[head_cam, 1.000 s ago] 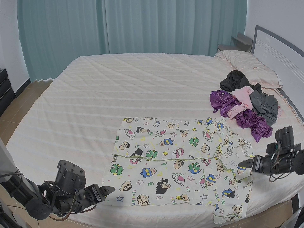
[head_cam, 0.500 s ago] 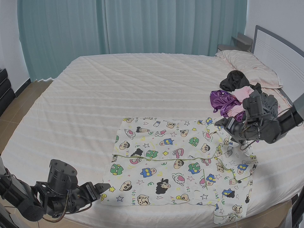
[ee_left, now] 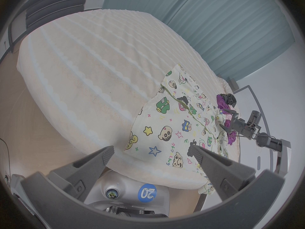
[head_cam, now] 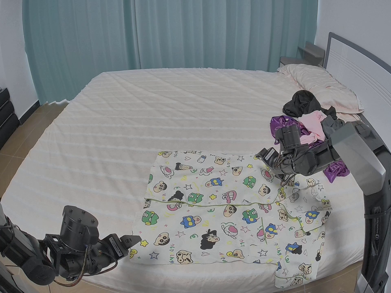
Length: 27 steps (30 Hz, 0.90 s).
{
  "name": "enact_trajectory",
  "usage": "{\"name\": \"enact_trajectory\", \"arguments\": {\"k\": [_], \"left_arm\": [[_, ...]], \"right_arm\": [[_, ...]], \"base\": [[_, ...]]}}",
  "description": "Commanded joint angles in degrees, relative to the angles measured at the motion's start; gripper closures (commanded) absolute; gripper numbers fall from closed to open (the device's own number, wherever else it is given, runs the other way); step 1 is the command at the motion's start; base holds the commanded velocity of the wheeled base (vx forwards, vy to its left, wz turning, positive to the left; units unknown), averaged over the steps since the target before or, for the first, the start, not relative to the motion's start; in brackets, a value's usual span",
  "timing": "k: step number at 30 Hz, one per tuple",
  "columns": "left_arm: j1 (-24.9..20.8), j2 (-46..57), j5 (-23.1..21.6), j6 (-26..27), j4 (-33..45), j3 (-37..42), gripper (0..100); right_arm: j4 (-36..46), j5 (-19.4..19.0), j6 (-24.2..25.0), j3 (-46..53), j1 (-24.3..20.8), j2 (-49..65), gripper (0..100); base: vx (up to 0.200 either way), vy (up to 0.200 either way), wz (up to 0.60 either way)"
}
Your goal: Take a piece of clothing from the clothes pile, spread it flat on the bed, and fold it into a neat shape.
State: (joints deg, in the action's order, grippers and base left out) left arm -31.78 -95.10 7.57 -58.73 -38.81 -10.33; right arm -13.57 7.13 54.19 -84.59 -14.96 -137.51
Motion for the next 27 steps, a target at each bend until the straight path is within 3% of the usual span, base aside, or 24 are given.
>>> {"name": "enact_trajectory", "arguments": {"k": [1, 11, 20, 27], "left_arm": [[-0.04, -0.26, -0.1, -0.15, -0.03, 0.13, 0], [0.05, -1.32, -0.1, -0.15, -0.03, 0.13, 0], [0.05, -1.41, -0.1, -0.24, -0.03, 0.13, 0], [0.05, -1.49, -0.19, -0.86, -0.12, 0.13, 0]], "right_arm": [[0.65, 1.39, -0.13, -5.32, 0.19, -6.37, 0], [-0.05, 6.32, -2.07, -17.98, 0.72, -11.46, 0], [-0.14, 6.67, -2.42, -30.0, 3.18, -14.37, 0], [0.03, 8.34, -4.88, -30.0, 5.11, -19.99, 0]], "base": [[0.0, 0.0, 0.0], [0.0, 0.0, 0.0], [0.0, 0.0, 0.0], [0.0, 0.0, 0.0]]}}
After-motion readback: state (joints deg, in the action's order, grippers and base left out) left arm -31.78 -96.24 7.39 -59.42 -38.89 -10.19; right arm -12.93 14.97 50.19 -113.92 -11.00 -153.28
